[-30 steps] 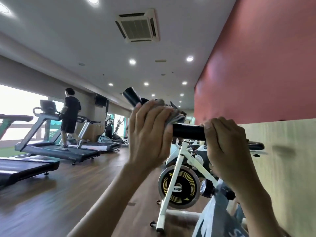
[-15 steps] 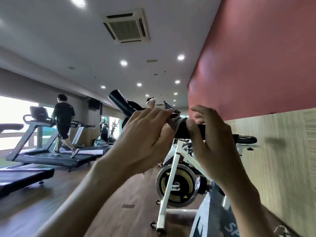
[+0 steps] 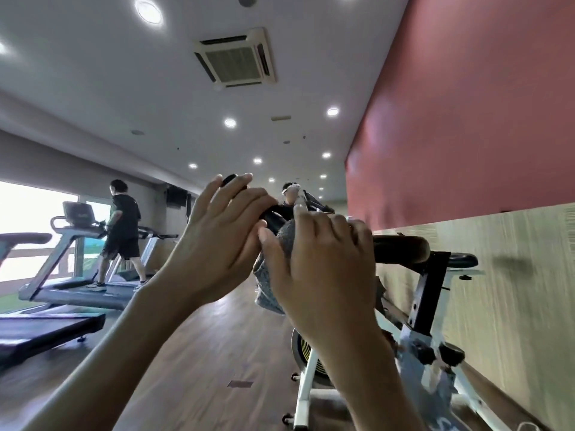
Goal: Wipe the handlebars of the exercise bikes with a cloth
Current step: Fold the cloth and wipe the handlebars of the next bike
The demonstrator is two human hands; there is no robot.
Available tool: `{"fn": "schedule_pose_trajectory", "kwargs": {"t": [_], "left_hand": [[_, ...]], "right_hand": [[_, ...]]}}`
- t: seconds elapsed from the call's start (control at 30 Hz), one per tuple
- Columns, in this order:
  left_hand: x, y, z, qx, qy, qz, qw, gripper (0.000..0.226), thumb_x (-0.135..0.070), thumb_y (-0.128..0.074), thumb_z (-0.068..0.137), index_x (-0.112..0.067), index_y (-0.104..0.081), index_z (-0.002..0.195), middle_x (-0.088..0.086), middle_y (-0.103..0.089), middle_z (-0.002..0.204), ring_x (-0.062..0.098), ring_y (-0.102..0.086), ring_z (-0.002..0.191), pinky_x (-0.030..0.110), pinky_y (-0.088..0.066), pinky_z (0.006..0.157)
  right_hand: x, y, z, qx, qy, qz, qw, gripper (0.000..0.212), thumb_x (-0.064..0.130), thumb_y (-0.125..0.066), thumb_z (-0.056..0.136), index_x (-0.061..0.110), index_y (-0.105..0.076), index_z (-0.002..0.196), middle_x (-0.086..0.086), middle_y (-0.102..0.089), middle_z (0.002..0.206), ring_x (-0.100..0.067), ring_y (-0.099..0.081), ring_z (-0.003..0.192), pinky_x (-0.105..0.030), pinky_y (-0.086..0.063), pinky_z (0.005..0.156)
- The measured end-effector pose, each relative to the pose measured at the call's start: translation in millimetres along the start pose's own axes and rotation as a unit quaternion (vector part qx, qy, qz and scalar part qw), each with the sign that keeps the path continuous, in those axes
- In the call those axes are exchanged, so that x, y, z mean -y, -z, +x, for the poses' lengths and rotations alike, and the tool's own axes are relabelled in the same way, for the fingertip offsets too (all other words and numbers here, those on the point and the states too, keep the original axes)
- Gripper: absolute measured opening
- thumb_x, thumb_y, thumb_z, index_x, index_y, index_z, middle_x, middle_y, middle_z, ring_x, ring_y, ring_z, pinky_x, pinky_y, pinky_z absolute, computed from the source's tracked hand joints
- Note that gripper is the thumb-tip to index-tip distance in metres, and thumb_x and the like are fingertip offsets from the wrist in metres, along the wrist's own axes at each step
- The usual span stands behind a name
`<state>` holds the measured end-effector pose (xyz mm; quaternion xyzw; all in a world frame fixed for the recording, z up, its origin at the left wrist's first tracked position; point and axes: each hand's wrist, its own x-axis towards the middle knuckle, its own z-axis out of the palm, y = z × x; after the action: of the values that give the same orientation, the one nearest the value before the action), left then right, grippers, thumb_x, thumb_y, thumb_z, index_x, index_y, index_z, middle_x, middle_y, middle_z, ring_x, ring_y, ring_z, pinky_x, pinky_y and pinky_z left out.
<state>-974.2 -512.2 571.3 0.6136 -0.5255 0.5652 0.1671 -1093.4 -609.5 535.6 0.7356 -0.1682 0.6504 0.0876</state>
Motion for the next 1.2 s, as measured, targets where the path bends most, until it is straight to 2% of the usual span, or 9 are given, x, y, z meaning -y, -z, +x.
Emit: {"fn": "schedule_pose_trajectory", "kwargs": {"t": [0.2, 0.37, 0.5, 0.6, 0.83, 0.93, 1.0, 1.1, 1.2], "left_hand": [[-10, -8, 0, -0.031, 0.015, -0.016, 0.999, 0.046, -0.029, -0.024, 0.100, -0.013, -0.054, 0.131, 0.000, -0.056, 0.132, 0.024, -0.027, 0.143, 0.044, -0.003, 0.122], [-25, -20, 1, -0.039, 0.019, -0.062, 0.997, 0.048, -0.029, -0.021, 0.101, -0.014, -0.055, 0.131, -0.003, -0.054, 0.133, 0.024, -0.018, 0.147, 0.046, 0.006, 0.121], [-19, -15, -3, -0.021, 0.005, -0.034, 0.999, 0.045, -0.028, -0.021, 0.101, -0.017, -0.052, 0.132, -0.003, -0.053, 0.133, 0.023, -0.019, 0.147, 0.049, 0.006, 0.120], [-20, -12, -4, -0.014, 0.009, -0.014, 1.000, 0.046, -0.028, -0.020, 0.102, -0.018, -0.052, 0.133, -0.004, -0.053, 0.135, 0.021, -0.018, 0.148, 0.053, 0.005, 0.119], [-57, -32, 3, -0.019, 0.002, -0.048, 0.999, 0.050, -0.032, -0.020, 0.102, -0.014, -0.045, 0.142, 0.000, -0.045, 0.147, 0.021, -0.013, 0.149, 0.045, 0.007, 0.121], [-61, -35, 6, -0.024, -0.005, -0.013, 1.000, 0.052, -0.033, -0.018, 0.102, -0.012, -0.037, 0.146, 0.004, -0.038, 0.153, 0.022, -0.019, 0.148, 0.041, 0.000, 0.121], [-59, -34, 6, -0.016, -0.001, -0.007, 1.000, 0.053, -0.033, -0.017, 0.102, -0.012, -0.037, 0.146, 0.004, -0.037, 0.154, 0.022, -0.023, 0.146, 0.042, -0.003, 0.121], [-62, -34, 8, -0.008, 0.014, -0.001, 1.000, 0.053, -0.036, -0.014, 0.102, -0.016, -0.040, 0.144, 0.004, -0.039, 0.152, 0.022, -0.029, 0.143, 0.045, -0.009, 0.120], [-69, -35, 5, -0.002, 0.020, 0.014, 1.000, 0.049, -0.036, -0.013, 0.102, -0.026, -0.037, 0.144, 0.001, -0.044, 0.146, 0.021, -0.035, 0.138, 0.044, -0.010, 0.119]], "right_hand": [[-50, -5, -22, -0.052, 0.057, -0.079, 0.994, 0.048, 0.045, -0.033, 0.101, 0.013, -0.057, 0.126, -0.007, -0.061, 0.124, -0.028, -0.053, 0.118, -0.046, -0.033, 0.107], [-55, -17, -15, -0.176, -0.018, -0.048, 0.983, 0.043, 0.032, -0.031, 0.101, 0.007, -0.062, 0.115, -0.013, -0.064, 0.117, -0.031, -0.054, 0.115, -0.049, -0.036, 0.105], [-23, -45, -15, -0.187, 0.102, -0.046, 0.976, 0.040, 0.031, -0.036, 0.101, 0.009, -0.062, 0.123, -0.011, -0.063, 0.125, -0.029, -0.049, 0.125, -0.045, -0.026, 0.113], [-53, -60, -29, -0.229, 0.133, -0.093, 0.960, 0.045, 0.036, -0.042, 0.101, 0.017, -0.044, 0.142, -0.006, -0.044, 0.147, -0.028, -0.024, 0.144, -0.047, -0.017, 0.119], [-72, -77, -28, -0.337, -0.003, 0.089, 0.937, 0.059, 0.030, -0.030, 0.101, 0.011, -0.008, 0.153, -0.008, -0.008, 0.161, -0.027, 0.001, 0.149, -0.056, -0.014, 0.118], [-72, -87, -23, -0.361, 0.019, 0.089, 0.928, 0.064, 0.031, -0.029, 0.101, 0.011, 0.000, 0.154, -0.001, 0.008, 0.162, -0.027, 0.005, 0.149, -0.054, -0.009, 0.119], [-91, -94, -21, -0.378, 0.033, 0.096, 0.920, 0.062, 0.032, -0.029, 0.100, 0.014, -0.004, 0.154, 0.001, 0.008, 0.162, -0.026, 0.003, 0.149, -0.056, -0.014, 0.119], [-101, -94, -19, -0.375, -0.105, 0.242, 0.889, 0.056, 0.037, -0.022, 0.101, 0.007, -0.014, 0.148, -0.009, -0.005, 0.161, -0.026, -0.004, 0.149, -0.063, -0.012, 0.117], [-85, -90, -20, -0.360, -0.176, 0.275, 0.874, 0.057, 0.036, -0.026, 0.098, 0.004, -0.019, 0.144, -0.025, -0.021, 0.155, -0.031, -0.016, 0.148, -0.052, 0.000, 0.120]]}}
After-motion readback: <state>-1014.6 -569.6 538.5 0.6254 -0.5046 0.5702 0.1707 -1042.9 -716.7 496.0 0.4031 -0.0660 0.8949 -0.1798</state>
